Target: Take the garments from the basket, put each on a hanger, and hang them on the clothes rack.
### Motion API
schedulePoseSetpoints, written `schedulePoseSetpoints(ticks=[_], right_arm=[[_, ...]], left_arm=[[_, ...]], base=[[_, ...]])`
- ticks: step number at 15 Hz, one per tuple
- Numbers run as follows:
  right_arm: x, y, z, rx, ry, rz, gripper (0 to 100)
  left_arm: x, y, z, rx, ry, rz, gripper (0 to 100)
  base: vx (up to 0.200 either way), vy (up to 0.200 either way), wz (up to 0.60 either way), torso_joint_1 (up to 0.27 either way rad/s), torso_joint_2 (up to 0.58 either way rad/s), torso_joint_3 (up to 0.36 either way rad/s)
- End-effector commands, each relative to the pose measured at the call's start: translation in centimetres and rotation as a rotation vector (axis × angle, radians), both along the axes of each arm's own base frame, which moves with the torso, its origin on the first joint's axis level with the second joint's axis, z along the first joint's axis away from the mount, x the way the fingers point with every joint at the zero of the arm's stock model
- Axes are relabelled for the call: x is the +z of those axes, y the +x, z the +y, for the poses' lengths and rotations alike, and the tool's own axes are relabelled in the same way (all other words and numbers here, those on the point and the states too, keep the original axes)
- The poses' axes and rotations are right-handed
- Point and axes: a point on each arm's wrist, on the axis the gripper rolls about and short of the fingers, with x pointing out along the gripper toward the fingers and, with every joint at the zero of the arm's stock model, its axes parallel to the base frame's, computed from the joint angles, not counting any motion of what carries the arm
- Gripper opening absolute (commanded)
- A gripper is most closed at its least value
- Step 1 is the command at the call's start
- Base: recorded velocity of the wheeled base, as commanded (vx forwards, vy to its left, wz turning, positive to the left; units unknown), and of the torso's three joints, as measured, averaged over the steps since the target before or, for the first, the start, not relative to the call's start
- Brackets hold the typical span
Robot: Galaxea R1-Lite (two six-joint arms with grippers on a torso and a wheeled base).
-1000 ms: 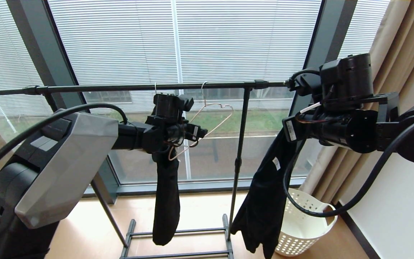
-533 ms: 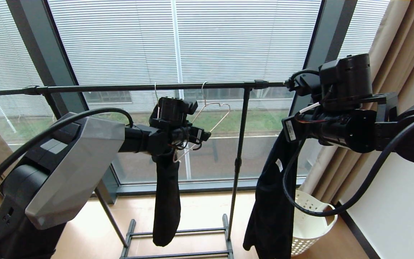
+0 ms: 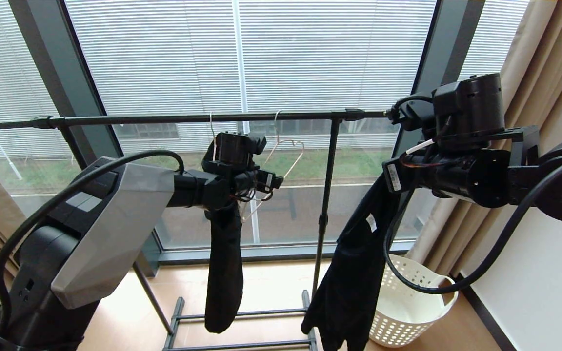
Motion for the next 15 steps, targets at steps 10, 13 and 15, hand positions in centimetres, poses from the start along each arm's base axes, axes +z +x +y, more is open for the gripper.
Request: schedulePoseSetpoints(ticks=[10,13,15], right_arm=[[0.0,0.0,0.0,0.0,0.0,0.0,0],[0.0,0.0,0.0,0.0,0.0,0.0,0],[0.0,0.0,0.0,0.0,0.0,0.0,0]], left_arm=[[-0.4,0.3,-0.8,0.018,-0.012,-0.008,0],[0.7,0.0,-0.7,0.022,-0.03,-0.023,0],[1.9,-0.6,-0.6,0.019,-0.041,-0.03,0]], base=[[0.0,0.0,0.0,0.0,0.0,0.0],[0.0,0.0,0.0,0.0,0.0,0.0],[0.0,0.0,0.0,0.0,0.0,0.0]])
